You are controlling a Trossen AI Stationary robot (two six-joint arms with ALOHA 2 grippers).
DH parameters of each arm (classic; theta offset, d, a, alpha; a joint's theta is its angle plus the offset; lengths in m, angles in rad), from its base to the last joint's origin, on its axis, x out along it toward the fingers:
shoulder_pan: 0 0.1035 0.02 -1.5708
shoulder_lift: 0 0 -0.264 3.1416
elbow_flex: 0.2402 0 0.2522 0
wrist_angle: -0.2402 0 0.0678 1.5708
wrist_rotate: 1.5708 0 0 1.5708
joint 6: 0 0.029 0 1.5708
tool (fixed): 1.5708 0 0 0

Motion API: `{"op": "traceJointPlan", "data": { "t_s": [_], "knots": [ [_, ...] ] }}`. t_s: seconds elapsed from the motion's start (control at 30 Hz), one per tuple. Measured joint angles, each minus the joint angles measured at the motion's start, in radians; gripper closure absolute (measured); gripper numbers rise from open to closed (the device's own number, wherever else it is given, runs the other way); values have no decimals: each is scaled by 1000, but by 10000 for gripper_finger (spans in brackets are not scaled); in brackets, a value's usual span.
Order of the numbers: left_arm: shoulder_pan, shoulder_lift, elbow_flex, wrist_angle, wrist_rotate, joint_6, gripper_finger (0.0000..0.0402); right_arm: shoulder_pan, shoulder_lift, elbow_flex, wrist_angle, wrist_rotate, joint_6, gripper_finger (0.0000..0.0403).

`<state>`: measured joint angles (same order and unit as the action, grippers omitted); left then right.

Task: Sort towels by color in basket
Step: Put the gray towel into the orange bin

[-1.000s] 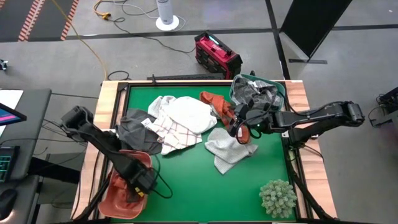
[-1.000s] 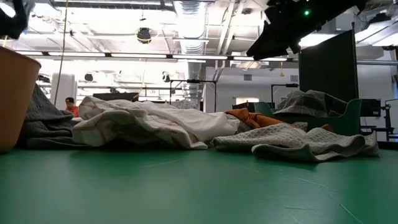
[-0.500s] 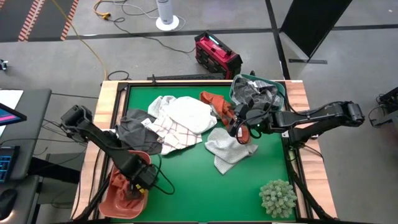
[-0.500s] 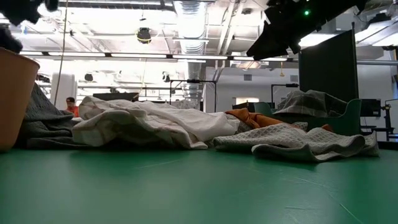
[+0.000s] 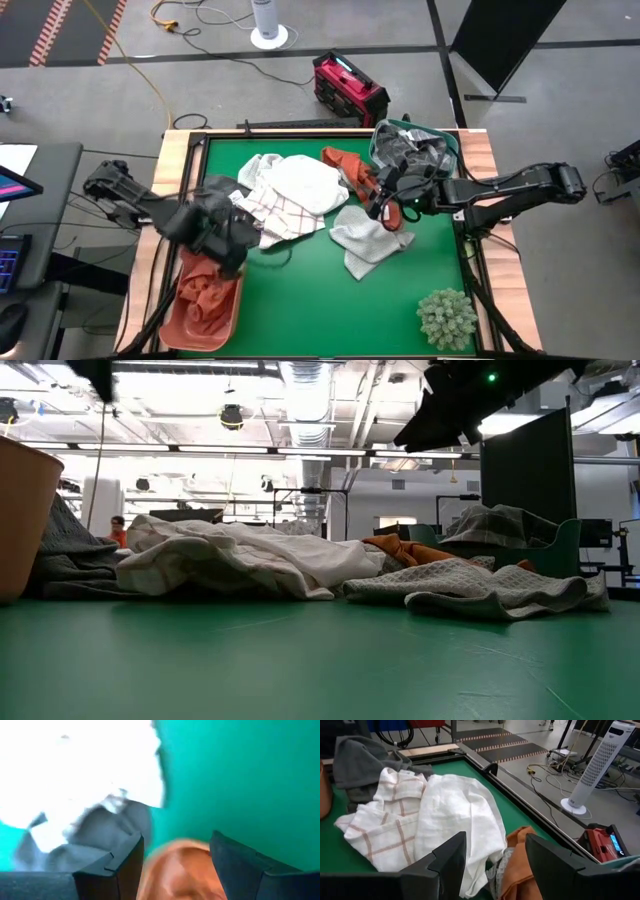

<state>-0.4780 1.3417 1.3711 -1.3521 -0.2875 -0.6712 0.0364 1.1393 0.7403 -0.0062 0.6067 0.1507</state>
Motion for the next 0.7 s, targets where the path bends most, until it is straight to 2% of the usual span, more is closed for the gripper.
{"op": "traceJointPlan", "data": {
  "t_s": [0.1, 0.27, 0.43, 0.6, 0.7],
  "knots": [
    [110, 24, -39, -41, 3, 94, 184, 0, 0, 0, 2, 0, -3, 168],
    [344, 75, -73, -199, -5, 237, 184, 1, 0, 0, 2, -1, -17, 168],
    [561, 81, -134, -211, 128, 406, 184, 3, 0, 0, -4, -7, -17, 168],
    [676, 81, -251, -209, 172, 546, 184, 16, 0, 0, -14, -7, -18, 168],
    [713, 80, -341, -193, 187, 581, 184, 32, 0, 0, -14, -7, -19, 168]
  ]
}}
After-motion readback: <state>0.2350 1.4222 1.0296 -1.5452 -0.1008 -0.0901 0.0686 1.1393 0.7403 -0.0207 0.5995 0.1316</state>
